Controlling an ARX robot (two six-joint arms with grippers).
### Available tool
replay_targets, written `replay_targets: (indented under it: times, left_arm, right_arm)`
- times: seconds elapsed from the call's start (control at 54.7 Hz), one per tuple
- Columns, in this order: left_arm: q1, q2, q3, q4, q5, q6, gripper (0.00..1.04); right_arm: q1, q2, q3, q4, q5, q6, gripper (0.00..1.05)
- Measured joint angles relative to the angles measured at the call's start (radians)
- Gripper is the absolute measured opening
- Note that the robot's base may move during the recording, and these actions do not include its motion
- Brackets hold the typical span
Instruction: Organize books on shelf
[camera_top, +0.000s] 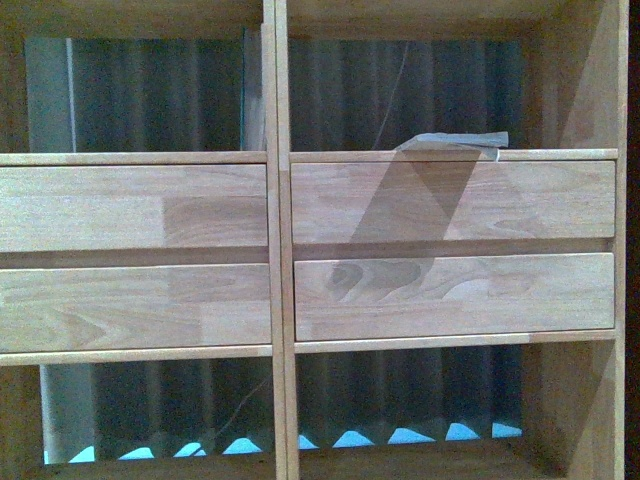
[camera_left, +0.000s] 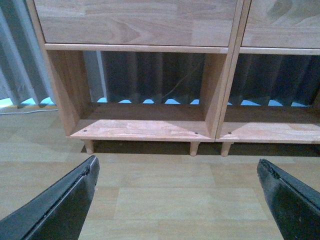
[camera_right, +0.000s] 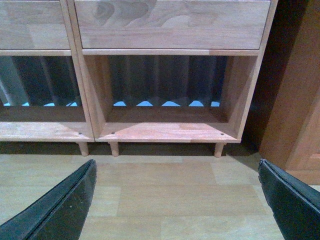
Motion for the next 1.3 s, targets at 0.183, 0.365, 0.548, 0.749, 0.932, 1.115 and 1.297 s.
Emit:
replay_targets:
  times: [0.183,0.365,0.548,0.749,0.932,1.115,1.297]
  left_arm:
    - [0.0,0.0,0.0,0.0,0.0,0.0,0.97]
    - [0.0,0.0,0.0,0.0,0.0,0.0,0.97]
    - [0.0,0.0,0.0,0.0,0.0,0.0,0.97]
    - [0.0,0.0,0.0,0.0,0.0,0.0,0.97]
    - [0.0,0.001,0.0,0.0,0.0,0.0,0.97]
    - [0.0,0.001,0.0,0.0,0.0,0.0,0.97]
    - [0.0,0.001,0.0,0.0,0.0,0.0,0.97]
  right_arm:
    - [0.0,0.0,0.0,0.0,0.0,0.0,0.98]
    - [0.0,0.0,0.0,0.0,0.0,0.0,0.98]
    - [0.0,0.0,0.0,0.0,0.0,0.0,0.98]
    - [0.0,0.0,0.0,0.0,0.0,0.0,0.98]
    - [0.0,0.0,0.0,0.0,0.0,0.0,0.98]
    - [0.0,0.0,0.0,0.0,0.0,0.0,0.98]
    - [0.0,0.0,0.0,0.0,0.0,0.0,0.98]
